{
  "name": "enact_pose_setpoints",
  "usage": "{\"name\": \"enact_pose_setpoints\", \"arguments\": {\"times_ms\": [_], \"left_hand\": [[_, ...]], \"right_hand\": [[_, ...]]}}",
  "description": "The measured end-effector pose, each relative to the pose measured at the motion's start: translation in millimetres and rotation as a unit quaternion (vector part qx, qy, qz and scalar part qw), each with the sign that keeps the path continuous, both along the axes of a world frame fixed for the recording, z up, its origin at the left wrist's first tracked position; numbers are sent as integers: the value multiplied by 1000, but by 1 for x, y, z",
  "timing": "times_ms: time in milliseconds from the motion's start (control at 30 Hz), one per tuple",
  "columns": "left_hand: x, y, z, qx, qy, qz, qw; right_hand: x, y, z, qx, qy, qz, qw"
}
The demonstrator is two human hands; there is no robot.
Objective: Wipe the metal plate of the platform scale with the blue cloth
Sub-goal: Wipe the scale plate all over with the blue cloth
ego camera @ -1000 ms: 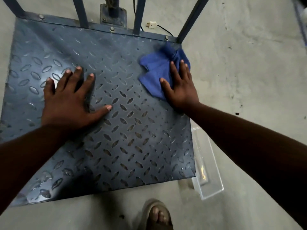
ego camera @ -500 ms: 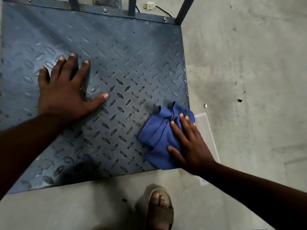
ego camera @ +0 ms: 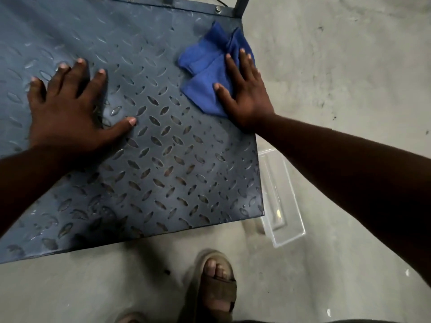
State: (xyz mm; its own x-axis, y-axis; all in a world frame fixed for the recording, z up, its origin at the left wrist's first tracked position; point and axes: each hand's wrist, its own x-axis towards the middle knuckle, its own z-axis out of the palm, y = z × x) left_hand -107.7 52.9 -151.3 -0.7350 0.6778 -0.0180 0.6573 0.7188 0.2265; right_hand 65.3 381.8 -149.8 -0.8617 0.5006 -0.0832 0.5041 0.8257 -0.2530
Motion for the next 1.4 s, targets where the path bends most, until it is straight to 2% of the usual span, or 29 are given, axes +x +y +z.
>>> {"name": "enact_pose_setpoints", "arguments": {"times_ms": [133, 367, 500, 567, 633, 700, 800, 1000, 1233, 1400], "left_hand": [[2, -1, -2, 16, 5, 0, 1000], [-2, -3, -2, 5, 17, -3, 1000], [-2, -2, -1, -2, 18, -6, 1000], [-4, -2, -1, -13, 15, -9, 1000], [-5, -3, -1, -20, 15, -10, 1000], [-4, -2, 0, -20, 20, -10, 1000], [-2, -2, 1, -14, 20, -7, 1000], [-2, -4, 2, -9, 21, -6, 1000], [-2, -6, 2, 3, 23, -6, 1000], [-1, -5, 2, -4, 21, -7, 1000]], "right_hand": [[32, -33, 0, -29, 13, -41, 999], [157, -123, 17, -146, 1, -109, 983], [186, -135, 15, -141, -37, -95, 985], [184, -124, 12, -95, -47, -50, 993], [178, -106, 9, -17, -57, 49, 997], [165, -85, 9, 41, -72, 134, 988], [137, -67, 12, 77, -71, 199, 974], [123, -68, 11, 83, -52, 225, 969], [218, -87, 17, 56, -107, 301, 946], [225, -95, 17, 53, -103, 312, 943]]}}
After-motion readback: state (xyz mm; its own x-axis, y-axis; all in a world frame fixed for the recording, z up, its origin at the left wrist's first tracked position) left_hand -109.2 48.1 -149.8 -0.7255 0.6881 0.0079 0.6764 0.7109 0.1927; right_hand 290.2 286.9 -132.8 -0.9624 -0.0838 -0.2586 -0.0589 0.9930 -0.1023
